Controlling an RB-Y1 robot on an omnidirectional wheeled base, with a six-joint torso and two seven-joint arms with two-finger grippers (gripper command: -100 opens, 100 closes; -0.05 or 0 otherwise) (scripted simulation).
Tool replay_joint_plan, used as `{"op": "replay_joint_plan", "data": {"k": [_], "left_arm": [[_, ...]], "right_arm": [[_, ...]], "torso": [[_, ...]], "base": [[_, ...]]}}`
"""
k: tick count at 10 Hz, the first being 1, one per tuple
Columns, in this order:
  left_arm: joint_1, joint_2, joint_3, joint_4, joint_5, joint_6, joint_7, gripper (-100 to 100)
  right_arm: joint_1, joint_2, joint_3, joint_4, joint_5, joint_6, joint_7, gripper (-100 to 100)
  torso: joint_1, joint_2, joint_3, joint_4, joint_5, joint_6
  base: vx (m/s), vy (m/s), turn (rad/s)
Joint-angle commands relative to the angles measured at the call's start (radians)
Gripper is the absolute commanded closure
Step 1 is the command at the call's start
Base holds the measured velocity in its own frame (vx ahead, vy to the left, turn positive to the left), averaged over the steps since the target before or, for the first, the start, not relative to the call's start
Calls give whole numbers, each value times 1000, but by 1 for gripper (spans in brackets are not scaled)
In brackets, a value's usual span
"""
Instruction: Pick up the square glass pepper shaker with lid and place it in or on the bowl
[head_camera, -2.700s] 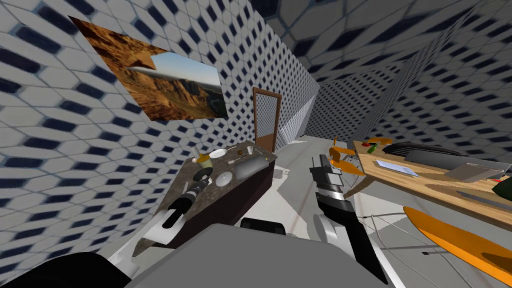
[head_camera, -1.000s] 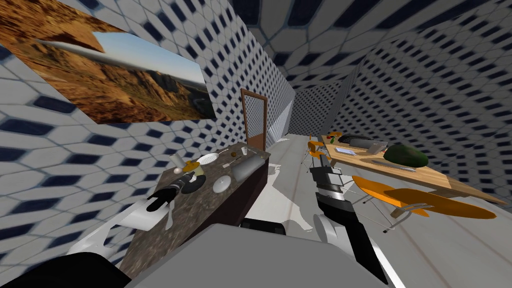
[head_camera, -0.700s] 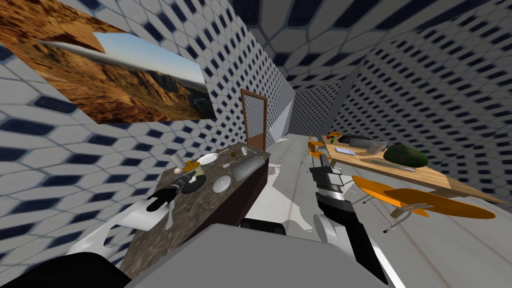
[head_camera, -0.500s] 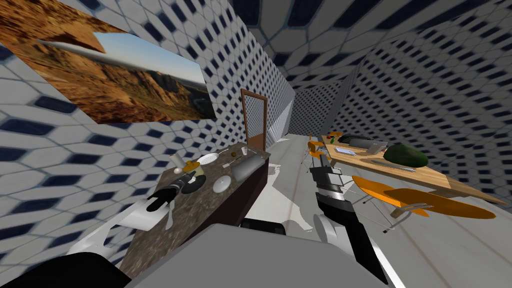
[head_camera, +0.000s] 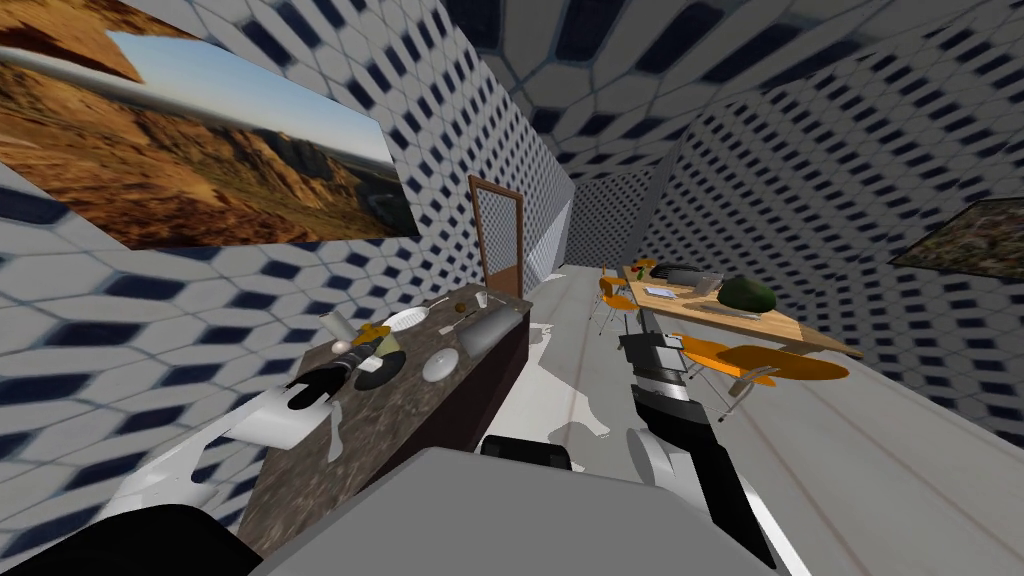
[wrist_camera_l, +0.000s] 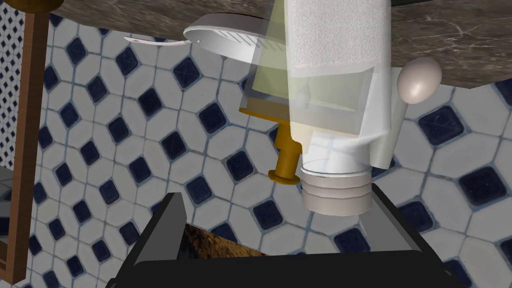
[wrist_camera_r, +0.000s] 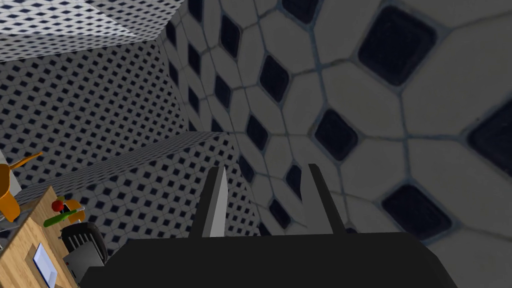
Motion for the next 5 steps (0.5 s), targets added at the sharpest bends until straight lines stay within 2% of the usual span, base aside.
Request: {"op": "replay_joint_plan", "data": {"k": [1,4,5], "left_arm": [[0,23,12,-15,17,46,11,-100],[4,63,36,-35,46,115,30,-100],[-2,52,27,-29,36,98,25,-100]], "right_arm": [[0,0,0,0,0,0,0,0],[0,0,0,0,0,0,0,0],[0,0,0,0,0,0,0,0]], "torso": [[0,0,0,0,0,0],[0,-1,-1,0,0,0],[0,-1,-1,0,0,0]], "base": [[-88,-15,-124],[-88,2,-143],[-39,9,-30]]}}
